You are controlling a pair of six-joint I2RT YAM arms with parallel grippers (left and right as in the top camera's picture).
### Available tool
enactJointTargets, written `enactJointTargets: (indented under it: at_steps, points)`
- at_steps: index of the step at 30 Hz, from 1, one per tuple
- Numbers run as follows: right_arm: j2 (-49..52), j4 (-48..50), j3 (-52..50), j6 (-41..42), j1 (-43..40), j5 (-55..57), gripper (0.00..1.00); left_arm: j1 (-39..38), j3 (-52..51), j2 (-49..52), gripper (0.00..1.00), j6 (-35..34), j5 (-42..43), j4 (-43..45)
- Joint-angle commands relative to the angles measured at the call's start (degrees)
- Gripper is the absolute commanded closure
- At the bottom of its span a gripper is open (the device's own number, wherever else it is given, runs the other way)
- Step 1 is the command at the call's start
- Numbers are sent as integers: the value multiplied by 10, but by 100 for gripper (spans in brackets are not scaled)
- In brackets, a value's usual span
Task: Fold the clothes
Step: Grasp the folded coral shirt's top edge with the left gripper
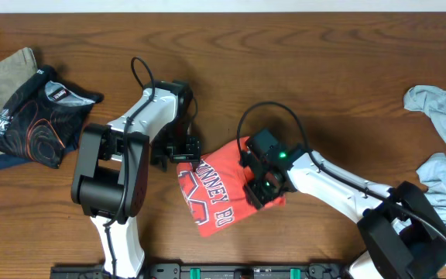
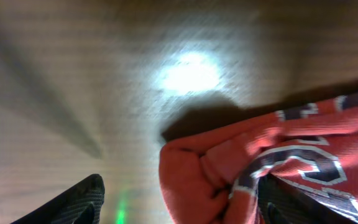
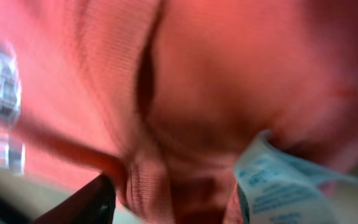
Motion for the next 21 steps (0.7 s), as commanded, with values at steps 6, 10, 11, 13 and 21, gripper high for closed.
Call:
enactJointTargets:
  at_steps: [6, 10, 11, 13, 21]
  points:
    - [14, 174, -13, 2, -62, 198, 36, 1, -4, 12, 13, -57, 37, -91]
    - [13, 188, -4, -11, -75, 198, 29, 7, -4, 1, 13, -56, 68, -95]
    - [11, 177, -1, -11, -76, 198, 25, 10, -2, -5, 13, -56, 67, -93]
    - [5, 150, 5, -11, -75, 201, 21, 14, 4, -21, 13, -58, 66, -87]
    - [-94, 81, 14, -10, -76, 233, 9, 26, 34, -122, 3, -17, 66, -7]
